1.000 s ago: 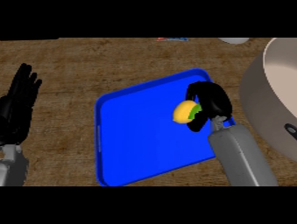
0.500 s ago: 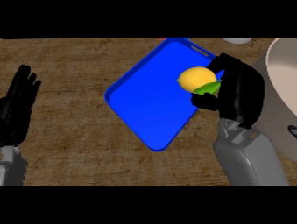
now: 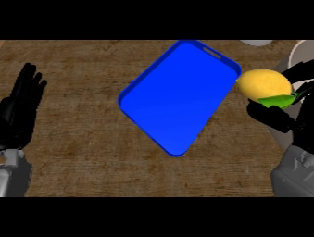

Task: Pick the lemon from the tray and place it in the pot

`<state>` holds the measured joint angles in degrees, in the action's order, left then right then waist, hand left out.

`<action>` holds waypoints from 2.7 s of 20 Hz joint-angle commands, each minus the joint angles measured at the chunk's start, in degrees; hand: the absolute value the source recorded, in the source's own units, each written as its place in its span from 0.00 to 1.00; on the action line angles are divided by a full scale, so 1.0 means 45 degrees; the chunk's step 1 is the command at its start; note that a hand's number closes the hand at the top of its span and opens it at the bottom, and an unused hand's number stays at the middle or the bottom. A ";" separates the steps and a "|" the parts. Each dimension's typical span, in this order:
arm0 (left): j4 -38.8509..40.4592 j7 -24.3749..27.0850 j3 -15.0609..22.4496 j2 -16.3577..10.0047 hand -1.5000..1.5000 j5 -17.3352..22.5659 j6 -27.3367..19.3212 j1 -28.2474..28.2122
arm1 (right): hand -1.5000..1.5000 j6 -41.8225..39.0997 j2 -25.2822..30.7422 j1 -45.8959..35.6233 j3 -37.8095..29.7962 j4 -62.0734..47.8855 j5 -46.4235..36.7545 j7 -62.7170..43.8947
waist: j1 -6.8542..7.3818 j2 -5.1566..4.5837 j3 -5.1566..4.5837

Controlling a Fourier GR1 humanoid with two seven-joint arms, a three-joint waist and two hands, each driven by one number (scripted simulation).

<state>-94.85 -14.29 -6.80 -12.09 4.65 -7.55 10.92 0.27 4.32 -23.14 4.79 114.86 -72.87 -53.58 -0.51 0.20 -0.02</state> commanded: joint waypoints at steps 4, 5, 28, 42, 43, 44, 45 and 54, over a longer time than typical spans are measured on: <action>0.0725 0.0320 -0.0270 -0.0052 0.50 0.0115 0.0307 0.0504 | 1.00 0.0476 0.1228 0.0416 -0.3014 -0.0427 0.2402 0.1430 | 0.0078 -0.0060 0.0008; -0.0275 -0.0059 0.0156 0.0302 0.50 -0.0212 -0.0133 -0.0048 | 1.00 0.0898 0.1402 0.0624 -0.3792 -0.0479 0.3226 0.1882 | 0.0102 -0.0049 0.0016; -0.0137 0.0230 0.0407 0.0544 0.50 -0.0369 0.0134 -0.0011 | 1.00 0.4059 0.3987 0.0327 -0.6498 -0.9802 0.3440 0.5826 | 0.0322 -0.0129 0.0031; 0.0058 0.0118 -0.0080 0.0240 0.50 -0.0209 0.0144 0.0168 | 0.00 0.3947 0.3005 -0.0151 -0.8965 -0.9310 0.9760 0.9844 | 0.0186 -0.0084 0.0074; 0.0245 0.0328 -0.0008 0.0360 0.50 -0.0158 0.0245 0.0005 | 0.00 0.4125 0.2965 0.0056 -0.9206 -0.9559 1.0069 1.0463 | 0.0178 -0.0131 0.0073; 0.0044 0.0385 -0.0259 0.0178 0.50 0.0129 0.0478 -0.0260 | 0.00 0.3831 0.3178 0.0395 -0.9556 -0.9305 1.0608 1.0883 | 0.0132 -0.0061 0.0058; -0.0108 0.0185 -0.0138 0.0264 0.50 -0.0046 0.0254 -0.0074 | 0.00 0.3710 0.3381 0.0169 -0.9921 -0.9591 1.1083 1.1065 | 0.0163 -0.0077 0.0068; 0.0138 0.0471 -0.0386 0.0204 0.50 0.0045 0.0349 -0.0295 | 0.00 0.1242 0.4309 0.2127 -1.1790 -0.8933 1.4064 1.2199 | -0.0214 -0.0005 0.0033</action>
<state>-94.08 -13.02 -8.37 -11.60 4.65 -6.04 10.80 10.65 22.15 -20.49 -44.59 77.21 -13.35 -4.58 -0.57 1.22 -2.56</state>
